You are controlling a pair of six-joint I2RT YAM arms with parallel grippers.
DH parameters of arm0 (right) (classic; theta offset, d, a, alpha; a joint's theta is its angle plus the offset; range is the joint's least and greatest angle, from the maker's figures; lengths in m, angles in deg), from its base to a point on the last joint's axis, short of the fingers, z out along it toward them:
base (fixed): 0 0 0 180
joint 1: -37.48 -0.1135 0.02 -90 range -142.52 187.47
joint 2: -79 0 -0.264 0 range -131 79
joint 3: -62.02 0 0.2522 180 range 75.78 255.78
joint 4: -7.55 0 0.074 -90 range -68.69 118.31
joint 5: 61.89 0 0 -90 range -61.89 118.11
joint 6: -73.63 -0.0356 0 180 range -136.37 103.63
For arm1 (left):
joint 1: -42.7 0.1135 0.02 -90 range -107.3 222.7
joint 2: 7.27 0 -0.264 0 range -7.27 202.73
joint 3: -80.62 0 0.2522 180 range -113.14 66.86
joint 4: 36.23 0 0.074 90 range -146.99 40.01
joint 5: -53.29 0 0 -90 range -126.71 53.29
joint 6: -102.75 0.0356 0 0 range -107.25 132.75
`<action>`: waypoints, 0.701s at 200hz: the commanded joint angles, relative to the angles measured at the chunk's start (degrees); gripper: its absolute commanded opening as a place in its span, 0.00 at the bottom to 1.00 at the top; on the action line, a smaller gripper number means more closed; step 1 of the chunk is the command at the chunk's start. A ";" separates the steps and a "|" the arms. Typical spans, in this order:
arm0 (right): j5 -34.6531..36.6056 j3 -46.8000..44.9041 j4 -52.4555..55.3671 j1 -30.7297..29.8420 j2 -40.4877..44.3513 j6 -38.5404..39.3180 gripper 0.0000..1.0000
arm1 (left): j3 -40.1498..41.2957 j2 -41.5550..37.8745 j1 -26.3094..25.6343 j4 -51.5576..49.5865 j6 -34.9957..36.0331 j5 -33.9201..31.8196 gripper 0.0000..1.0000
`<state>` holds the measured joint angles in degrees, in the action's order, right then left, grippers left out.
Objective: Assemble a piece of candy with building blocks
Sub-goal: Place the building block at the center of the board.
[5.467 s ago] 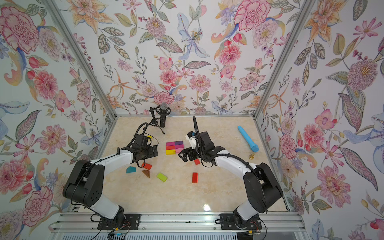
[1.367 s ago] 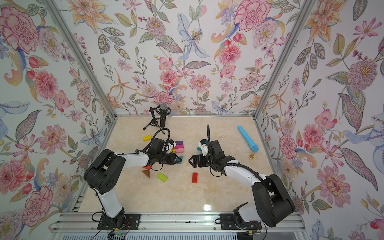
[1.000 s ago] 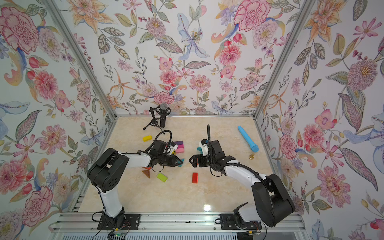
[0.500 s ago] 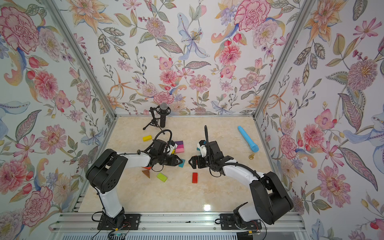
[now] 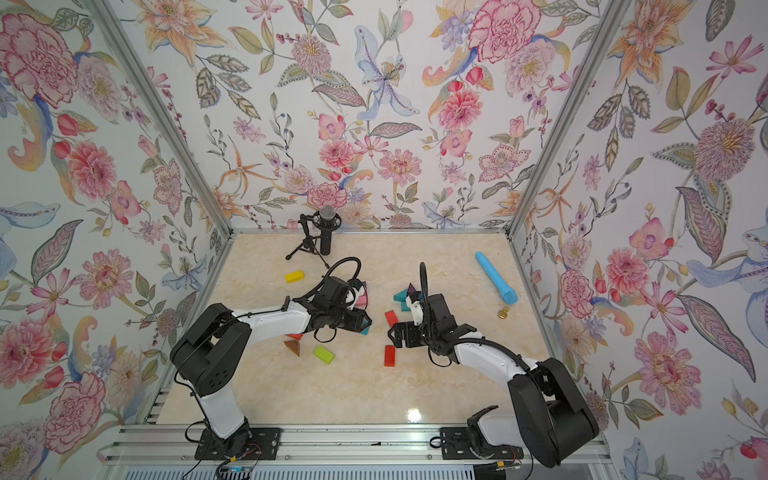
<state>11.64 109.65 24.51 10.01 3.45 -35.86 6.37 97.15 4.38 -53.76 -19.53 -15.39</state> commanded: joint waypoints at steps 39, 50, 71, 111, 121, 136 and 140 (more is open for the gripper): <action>-2.53 -1.70 -2.15 1.06 2.67 -0.45 1.00 | -7.64 4.34 -1.61 -10.16 2.93 -10.80 0.49; -2.82 -1.79 -2.19 1.39 2.69 -0.38 1.00 | -8.63 4.68 -2.05 -11.26 3.58 -11.25 0.49; -2.96 -1.87 -2.32 1.71 3.09 -0.38 1.00 | -8.88 4.74 -2.44 -12.09 4.01 -11.23 0.49; -2.89 -2.38 -2.32 1.89 3.30 -0.46 1.00 | -8.61 4.24 -3.63 -12.04 4.21 -11.04 0.49; -2.89 -2.31 -2.50 1.89 3.12 -0.40 1.00 | -8.66 4.52 -3.84 -12.14 4.23 -11.12 0.50; -2.98 -2.23 -2.50 1.97 3.04 -0.37 1.00 | -8.76 5.07 -4.10 -12.22 4.37 -11.45 0.50; -2.97 -2.23 -2.55 1.95 2.92 -0.38 1.00 | -8.89 5.27 -4.21 -12.29 4.36 -11.58 0.50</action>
<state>9.41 107.84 22.72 11.65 5.83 -35.92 -1.06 101.24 1.30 -64.28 -16.55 -25.23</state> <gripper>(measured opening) 0.997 0.498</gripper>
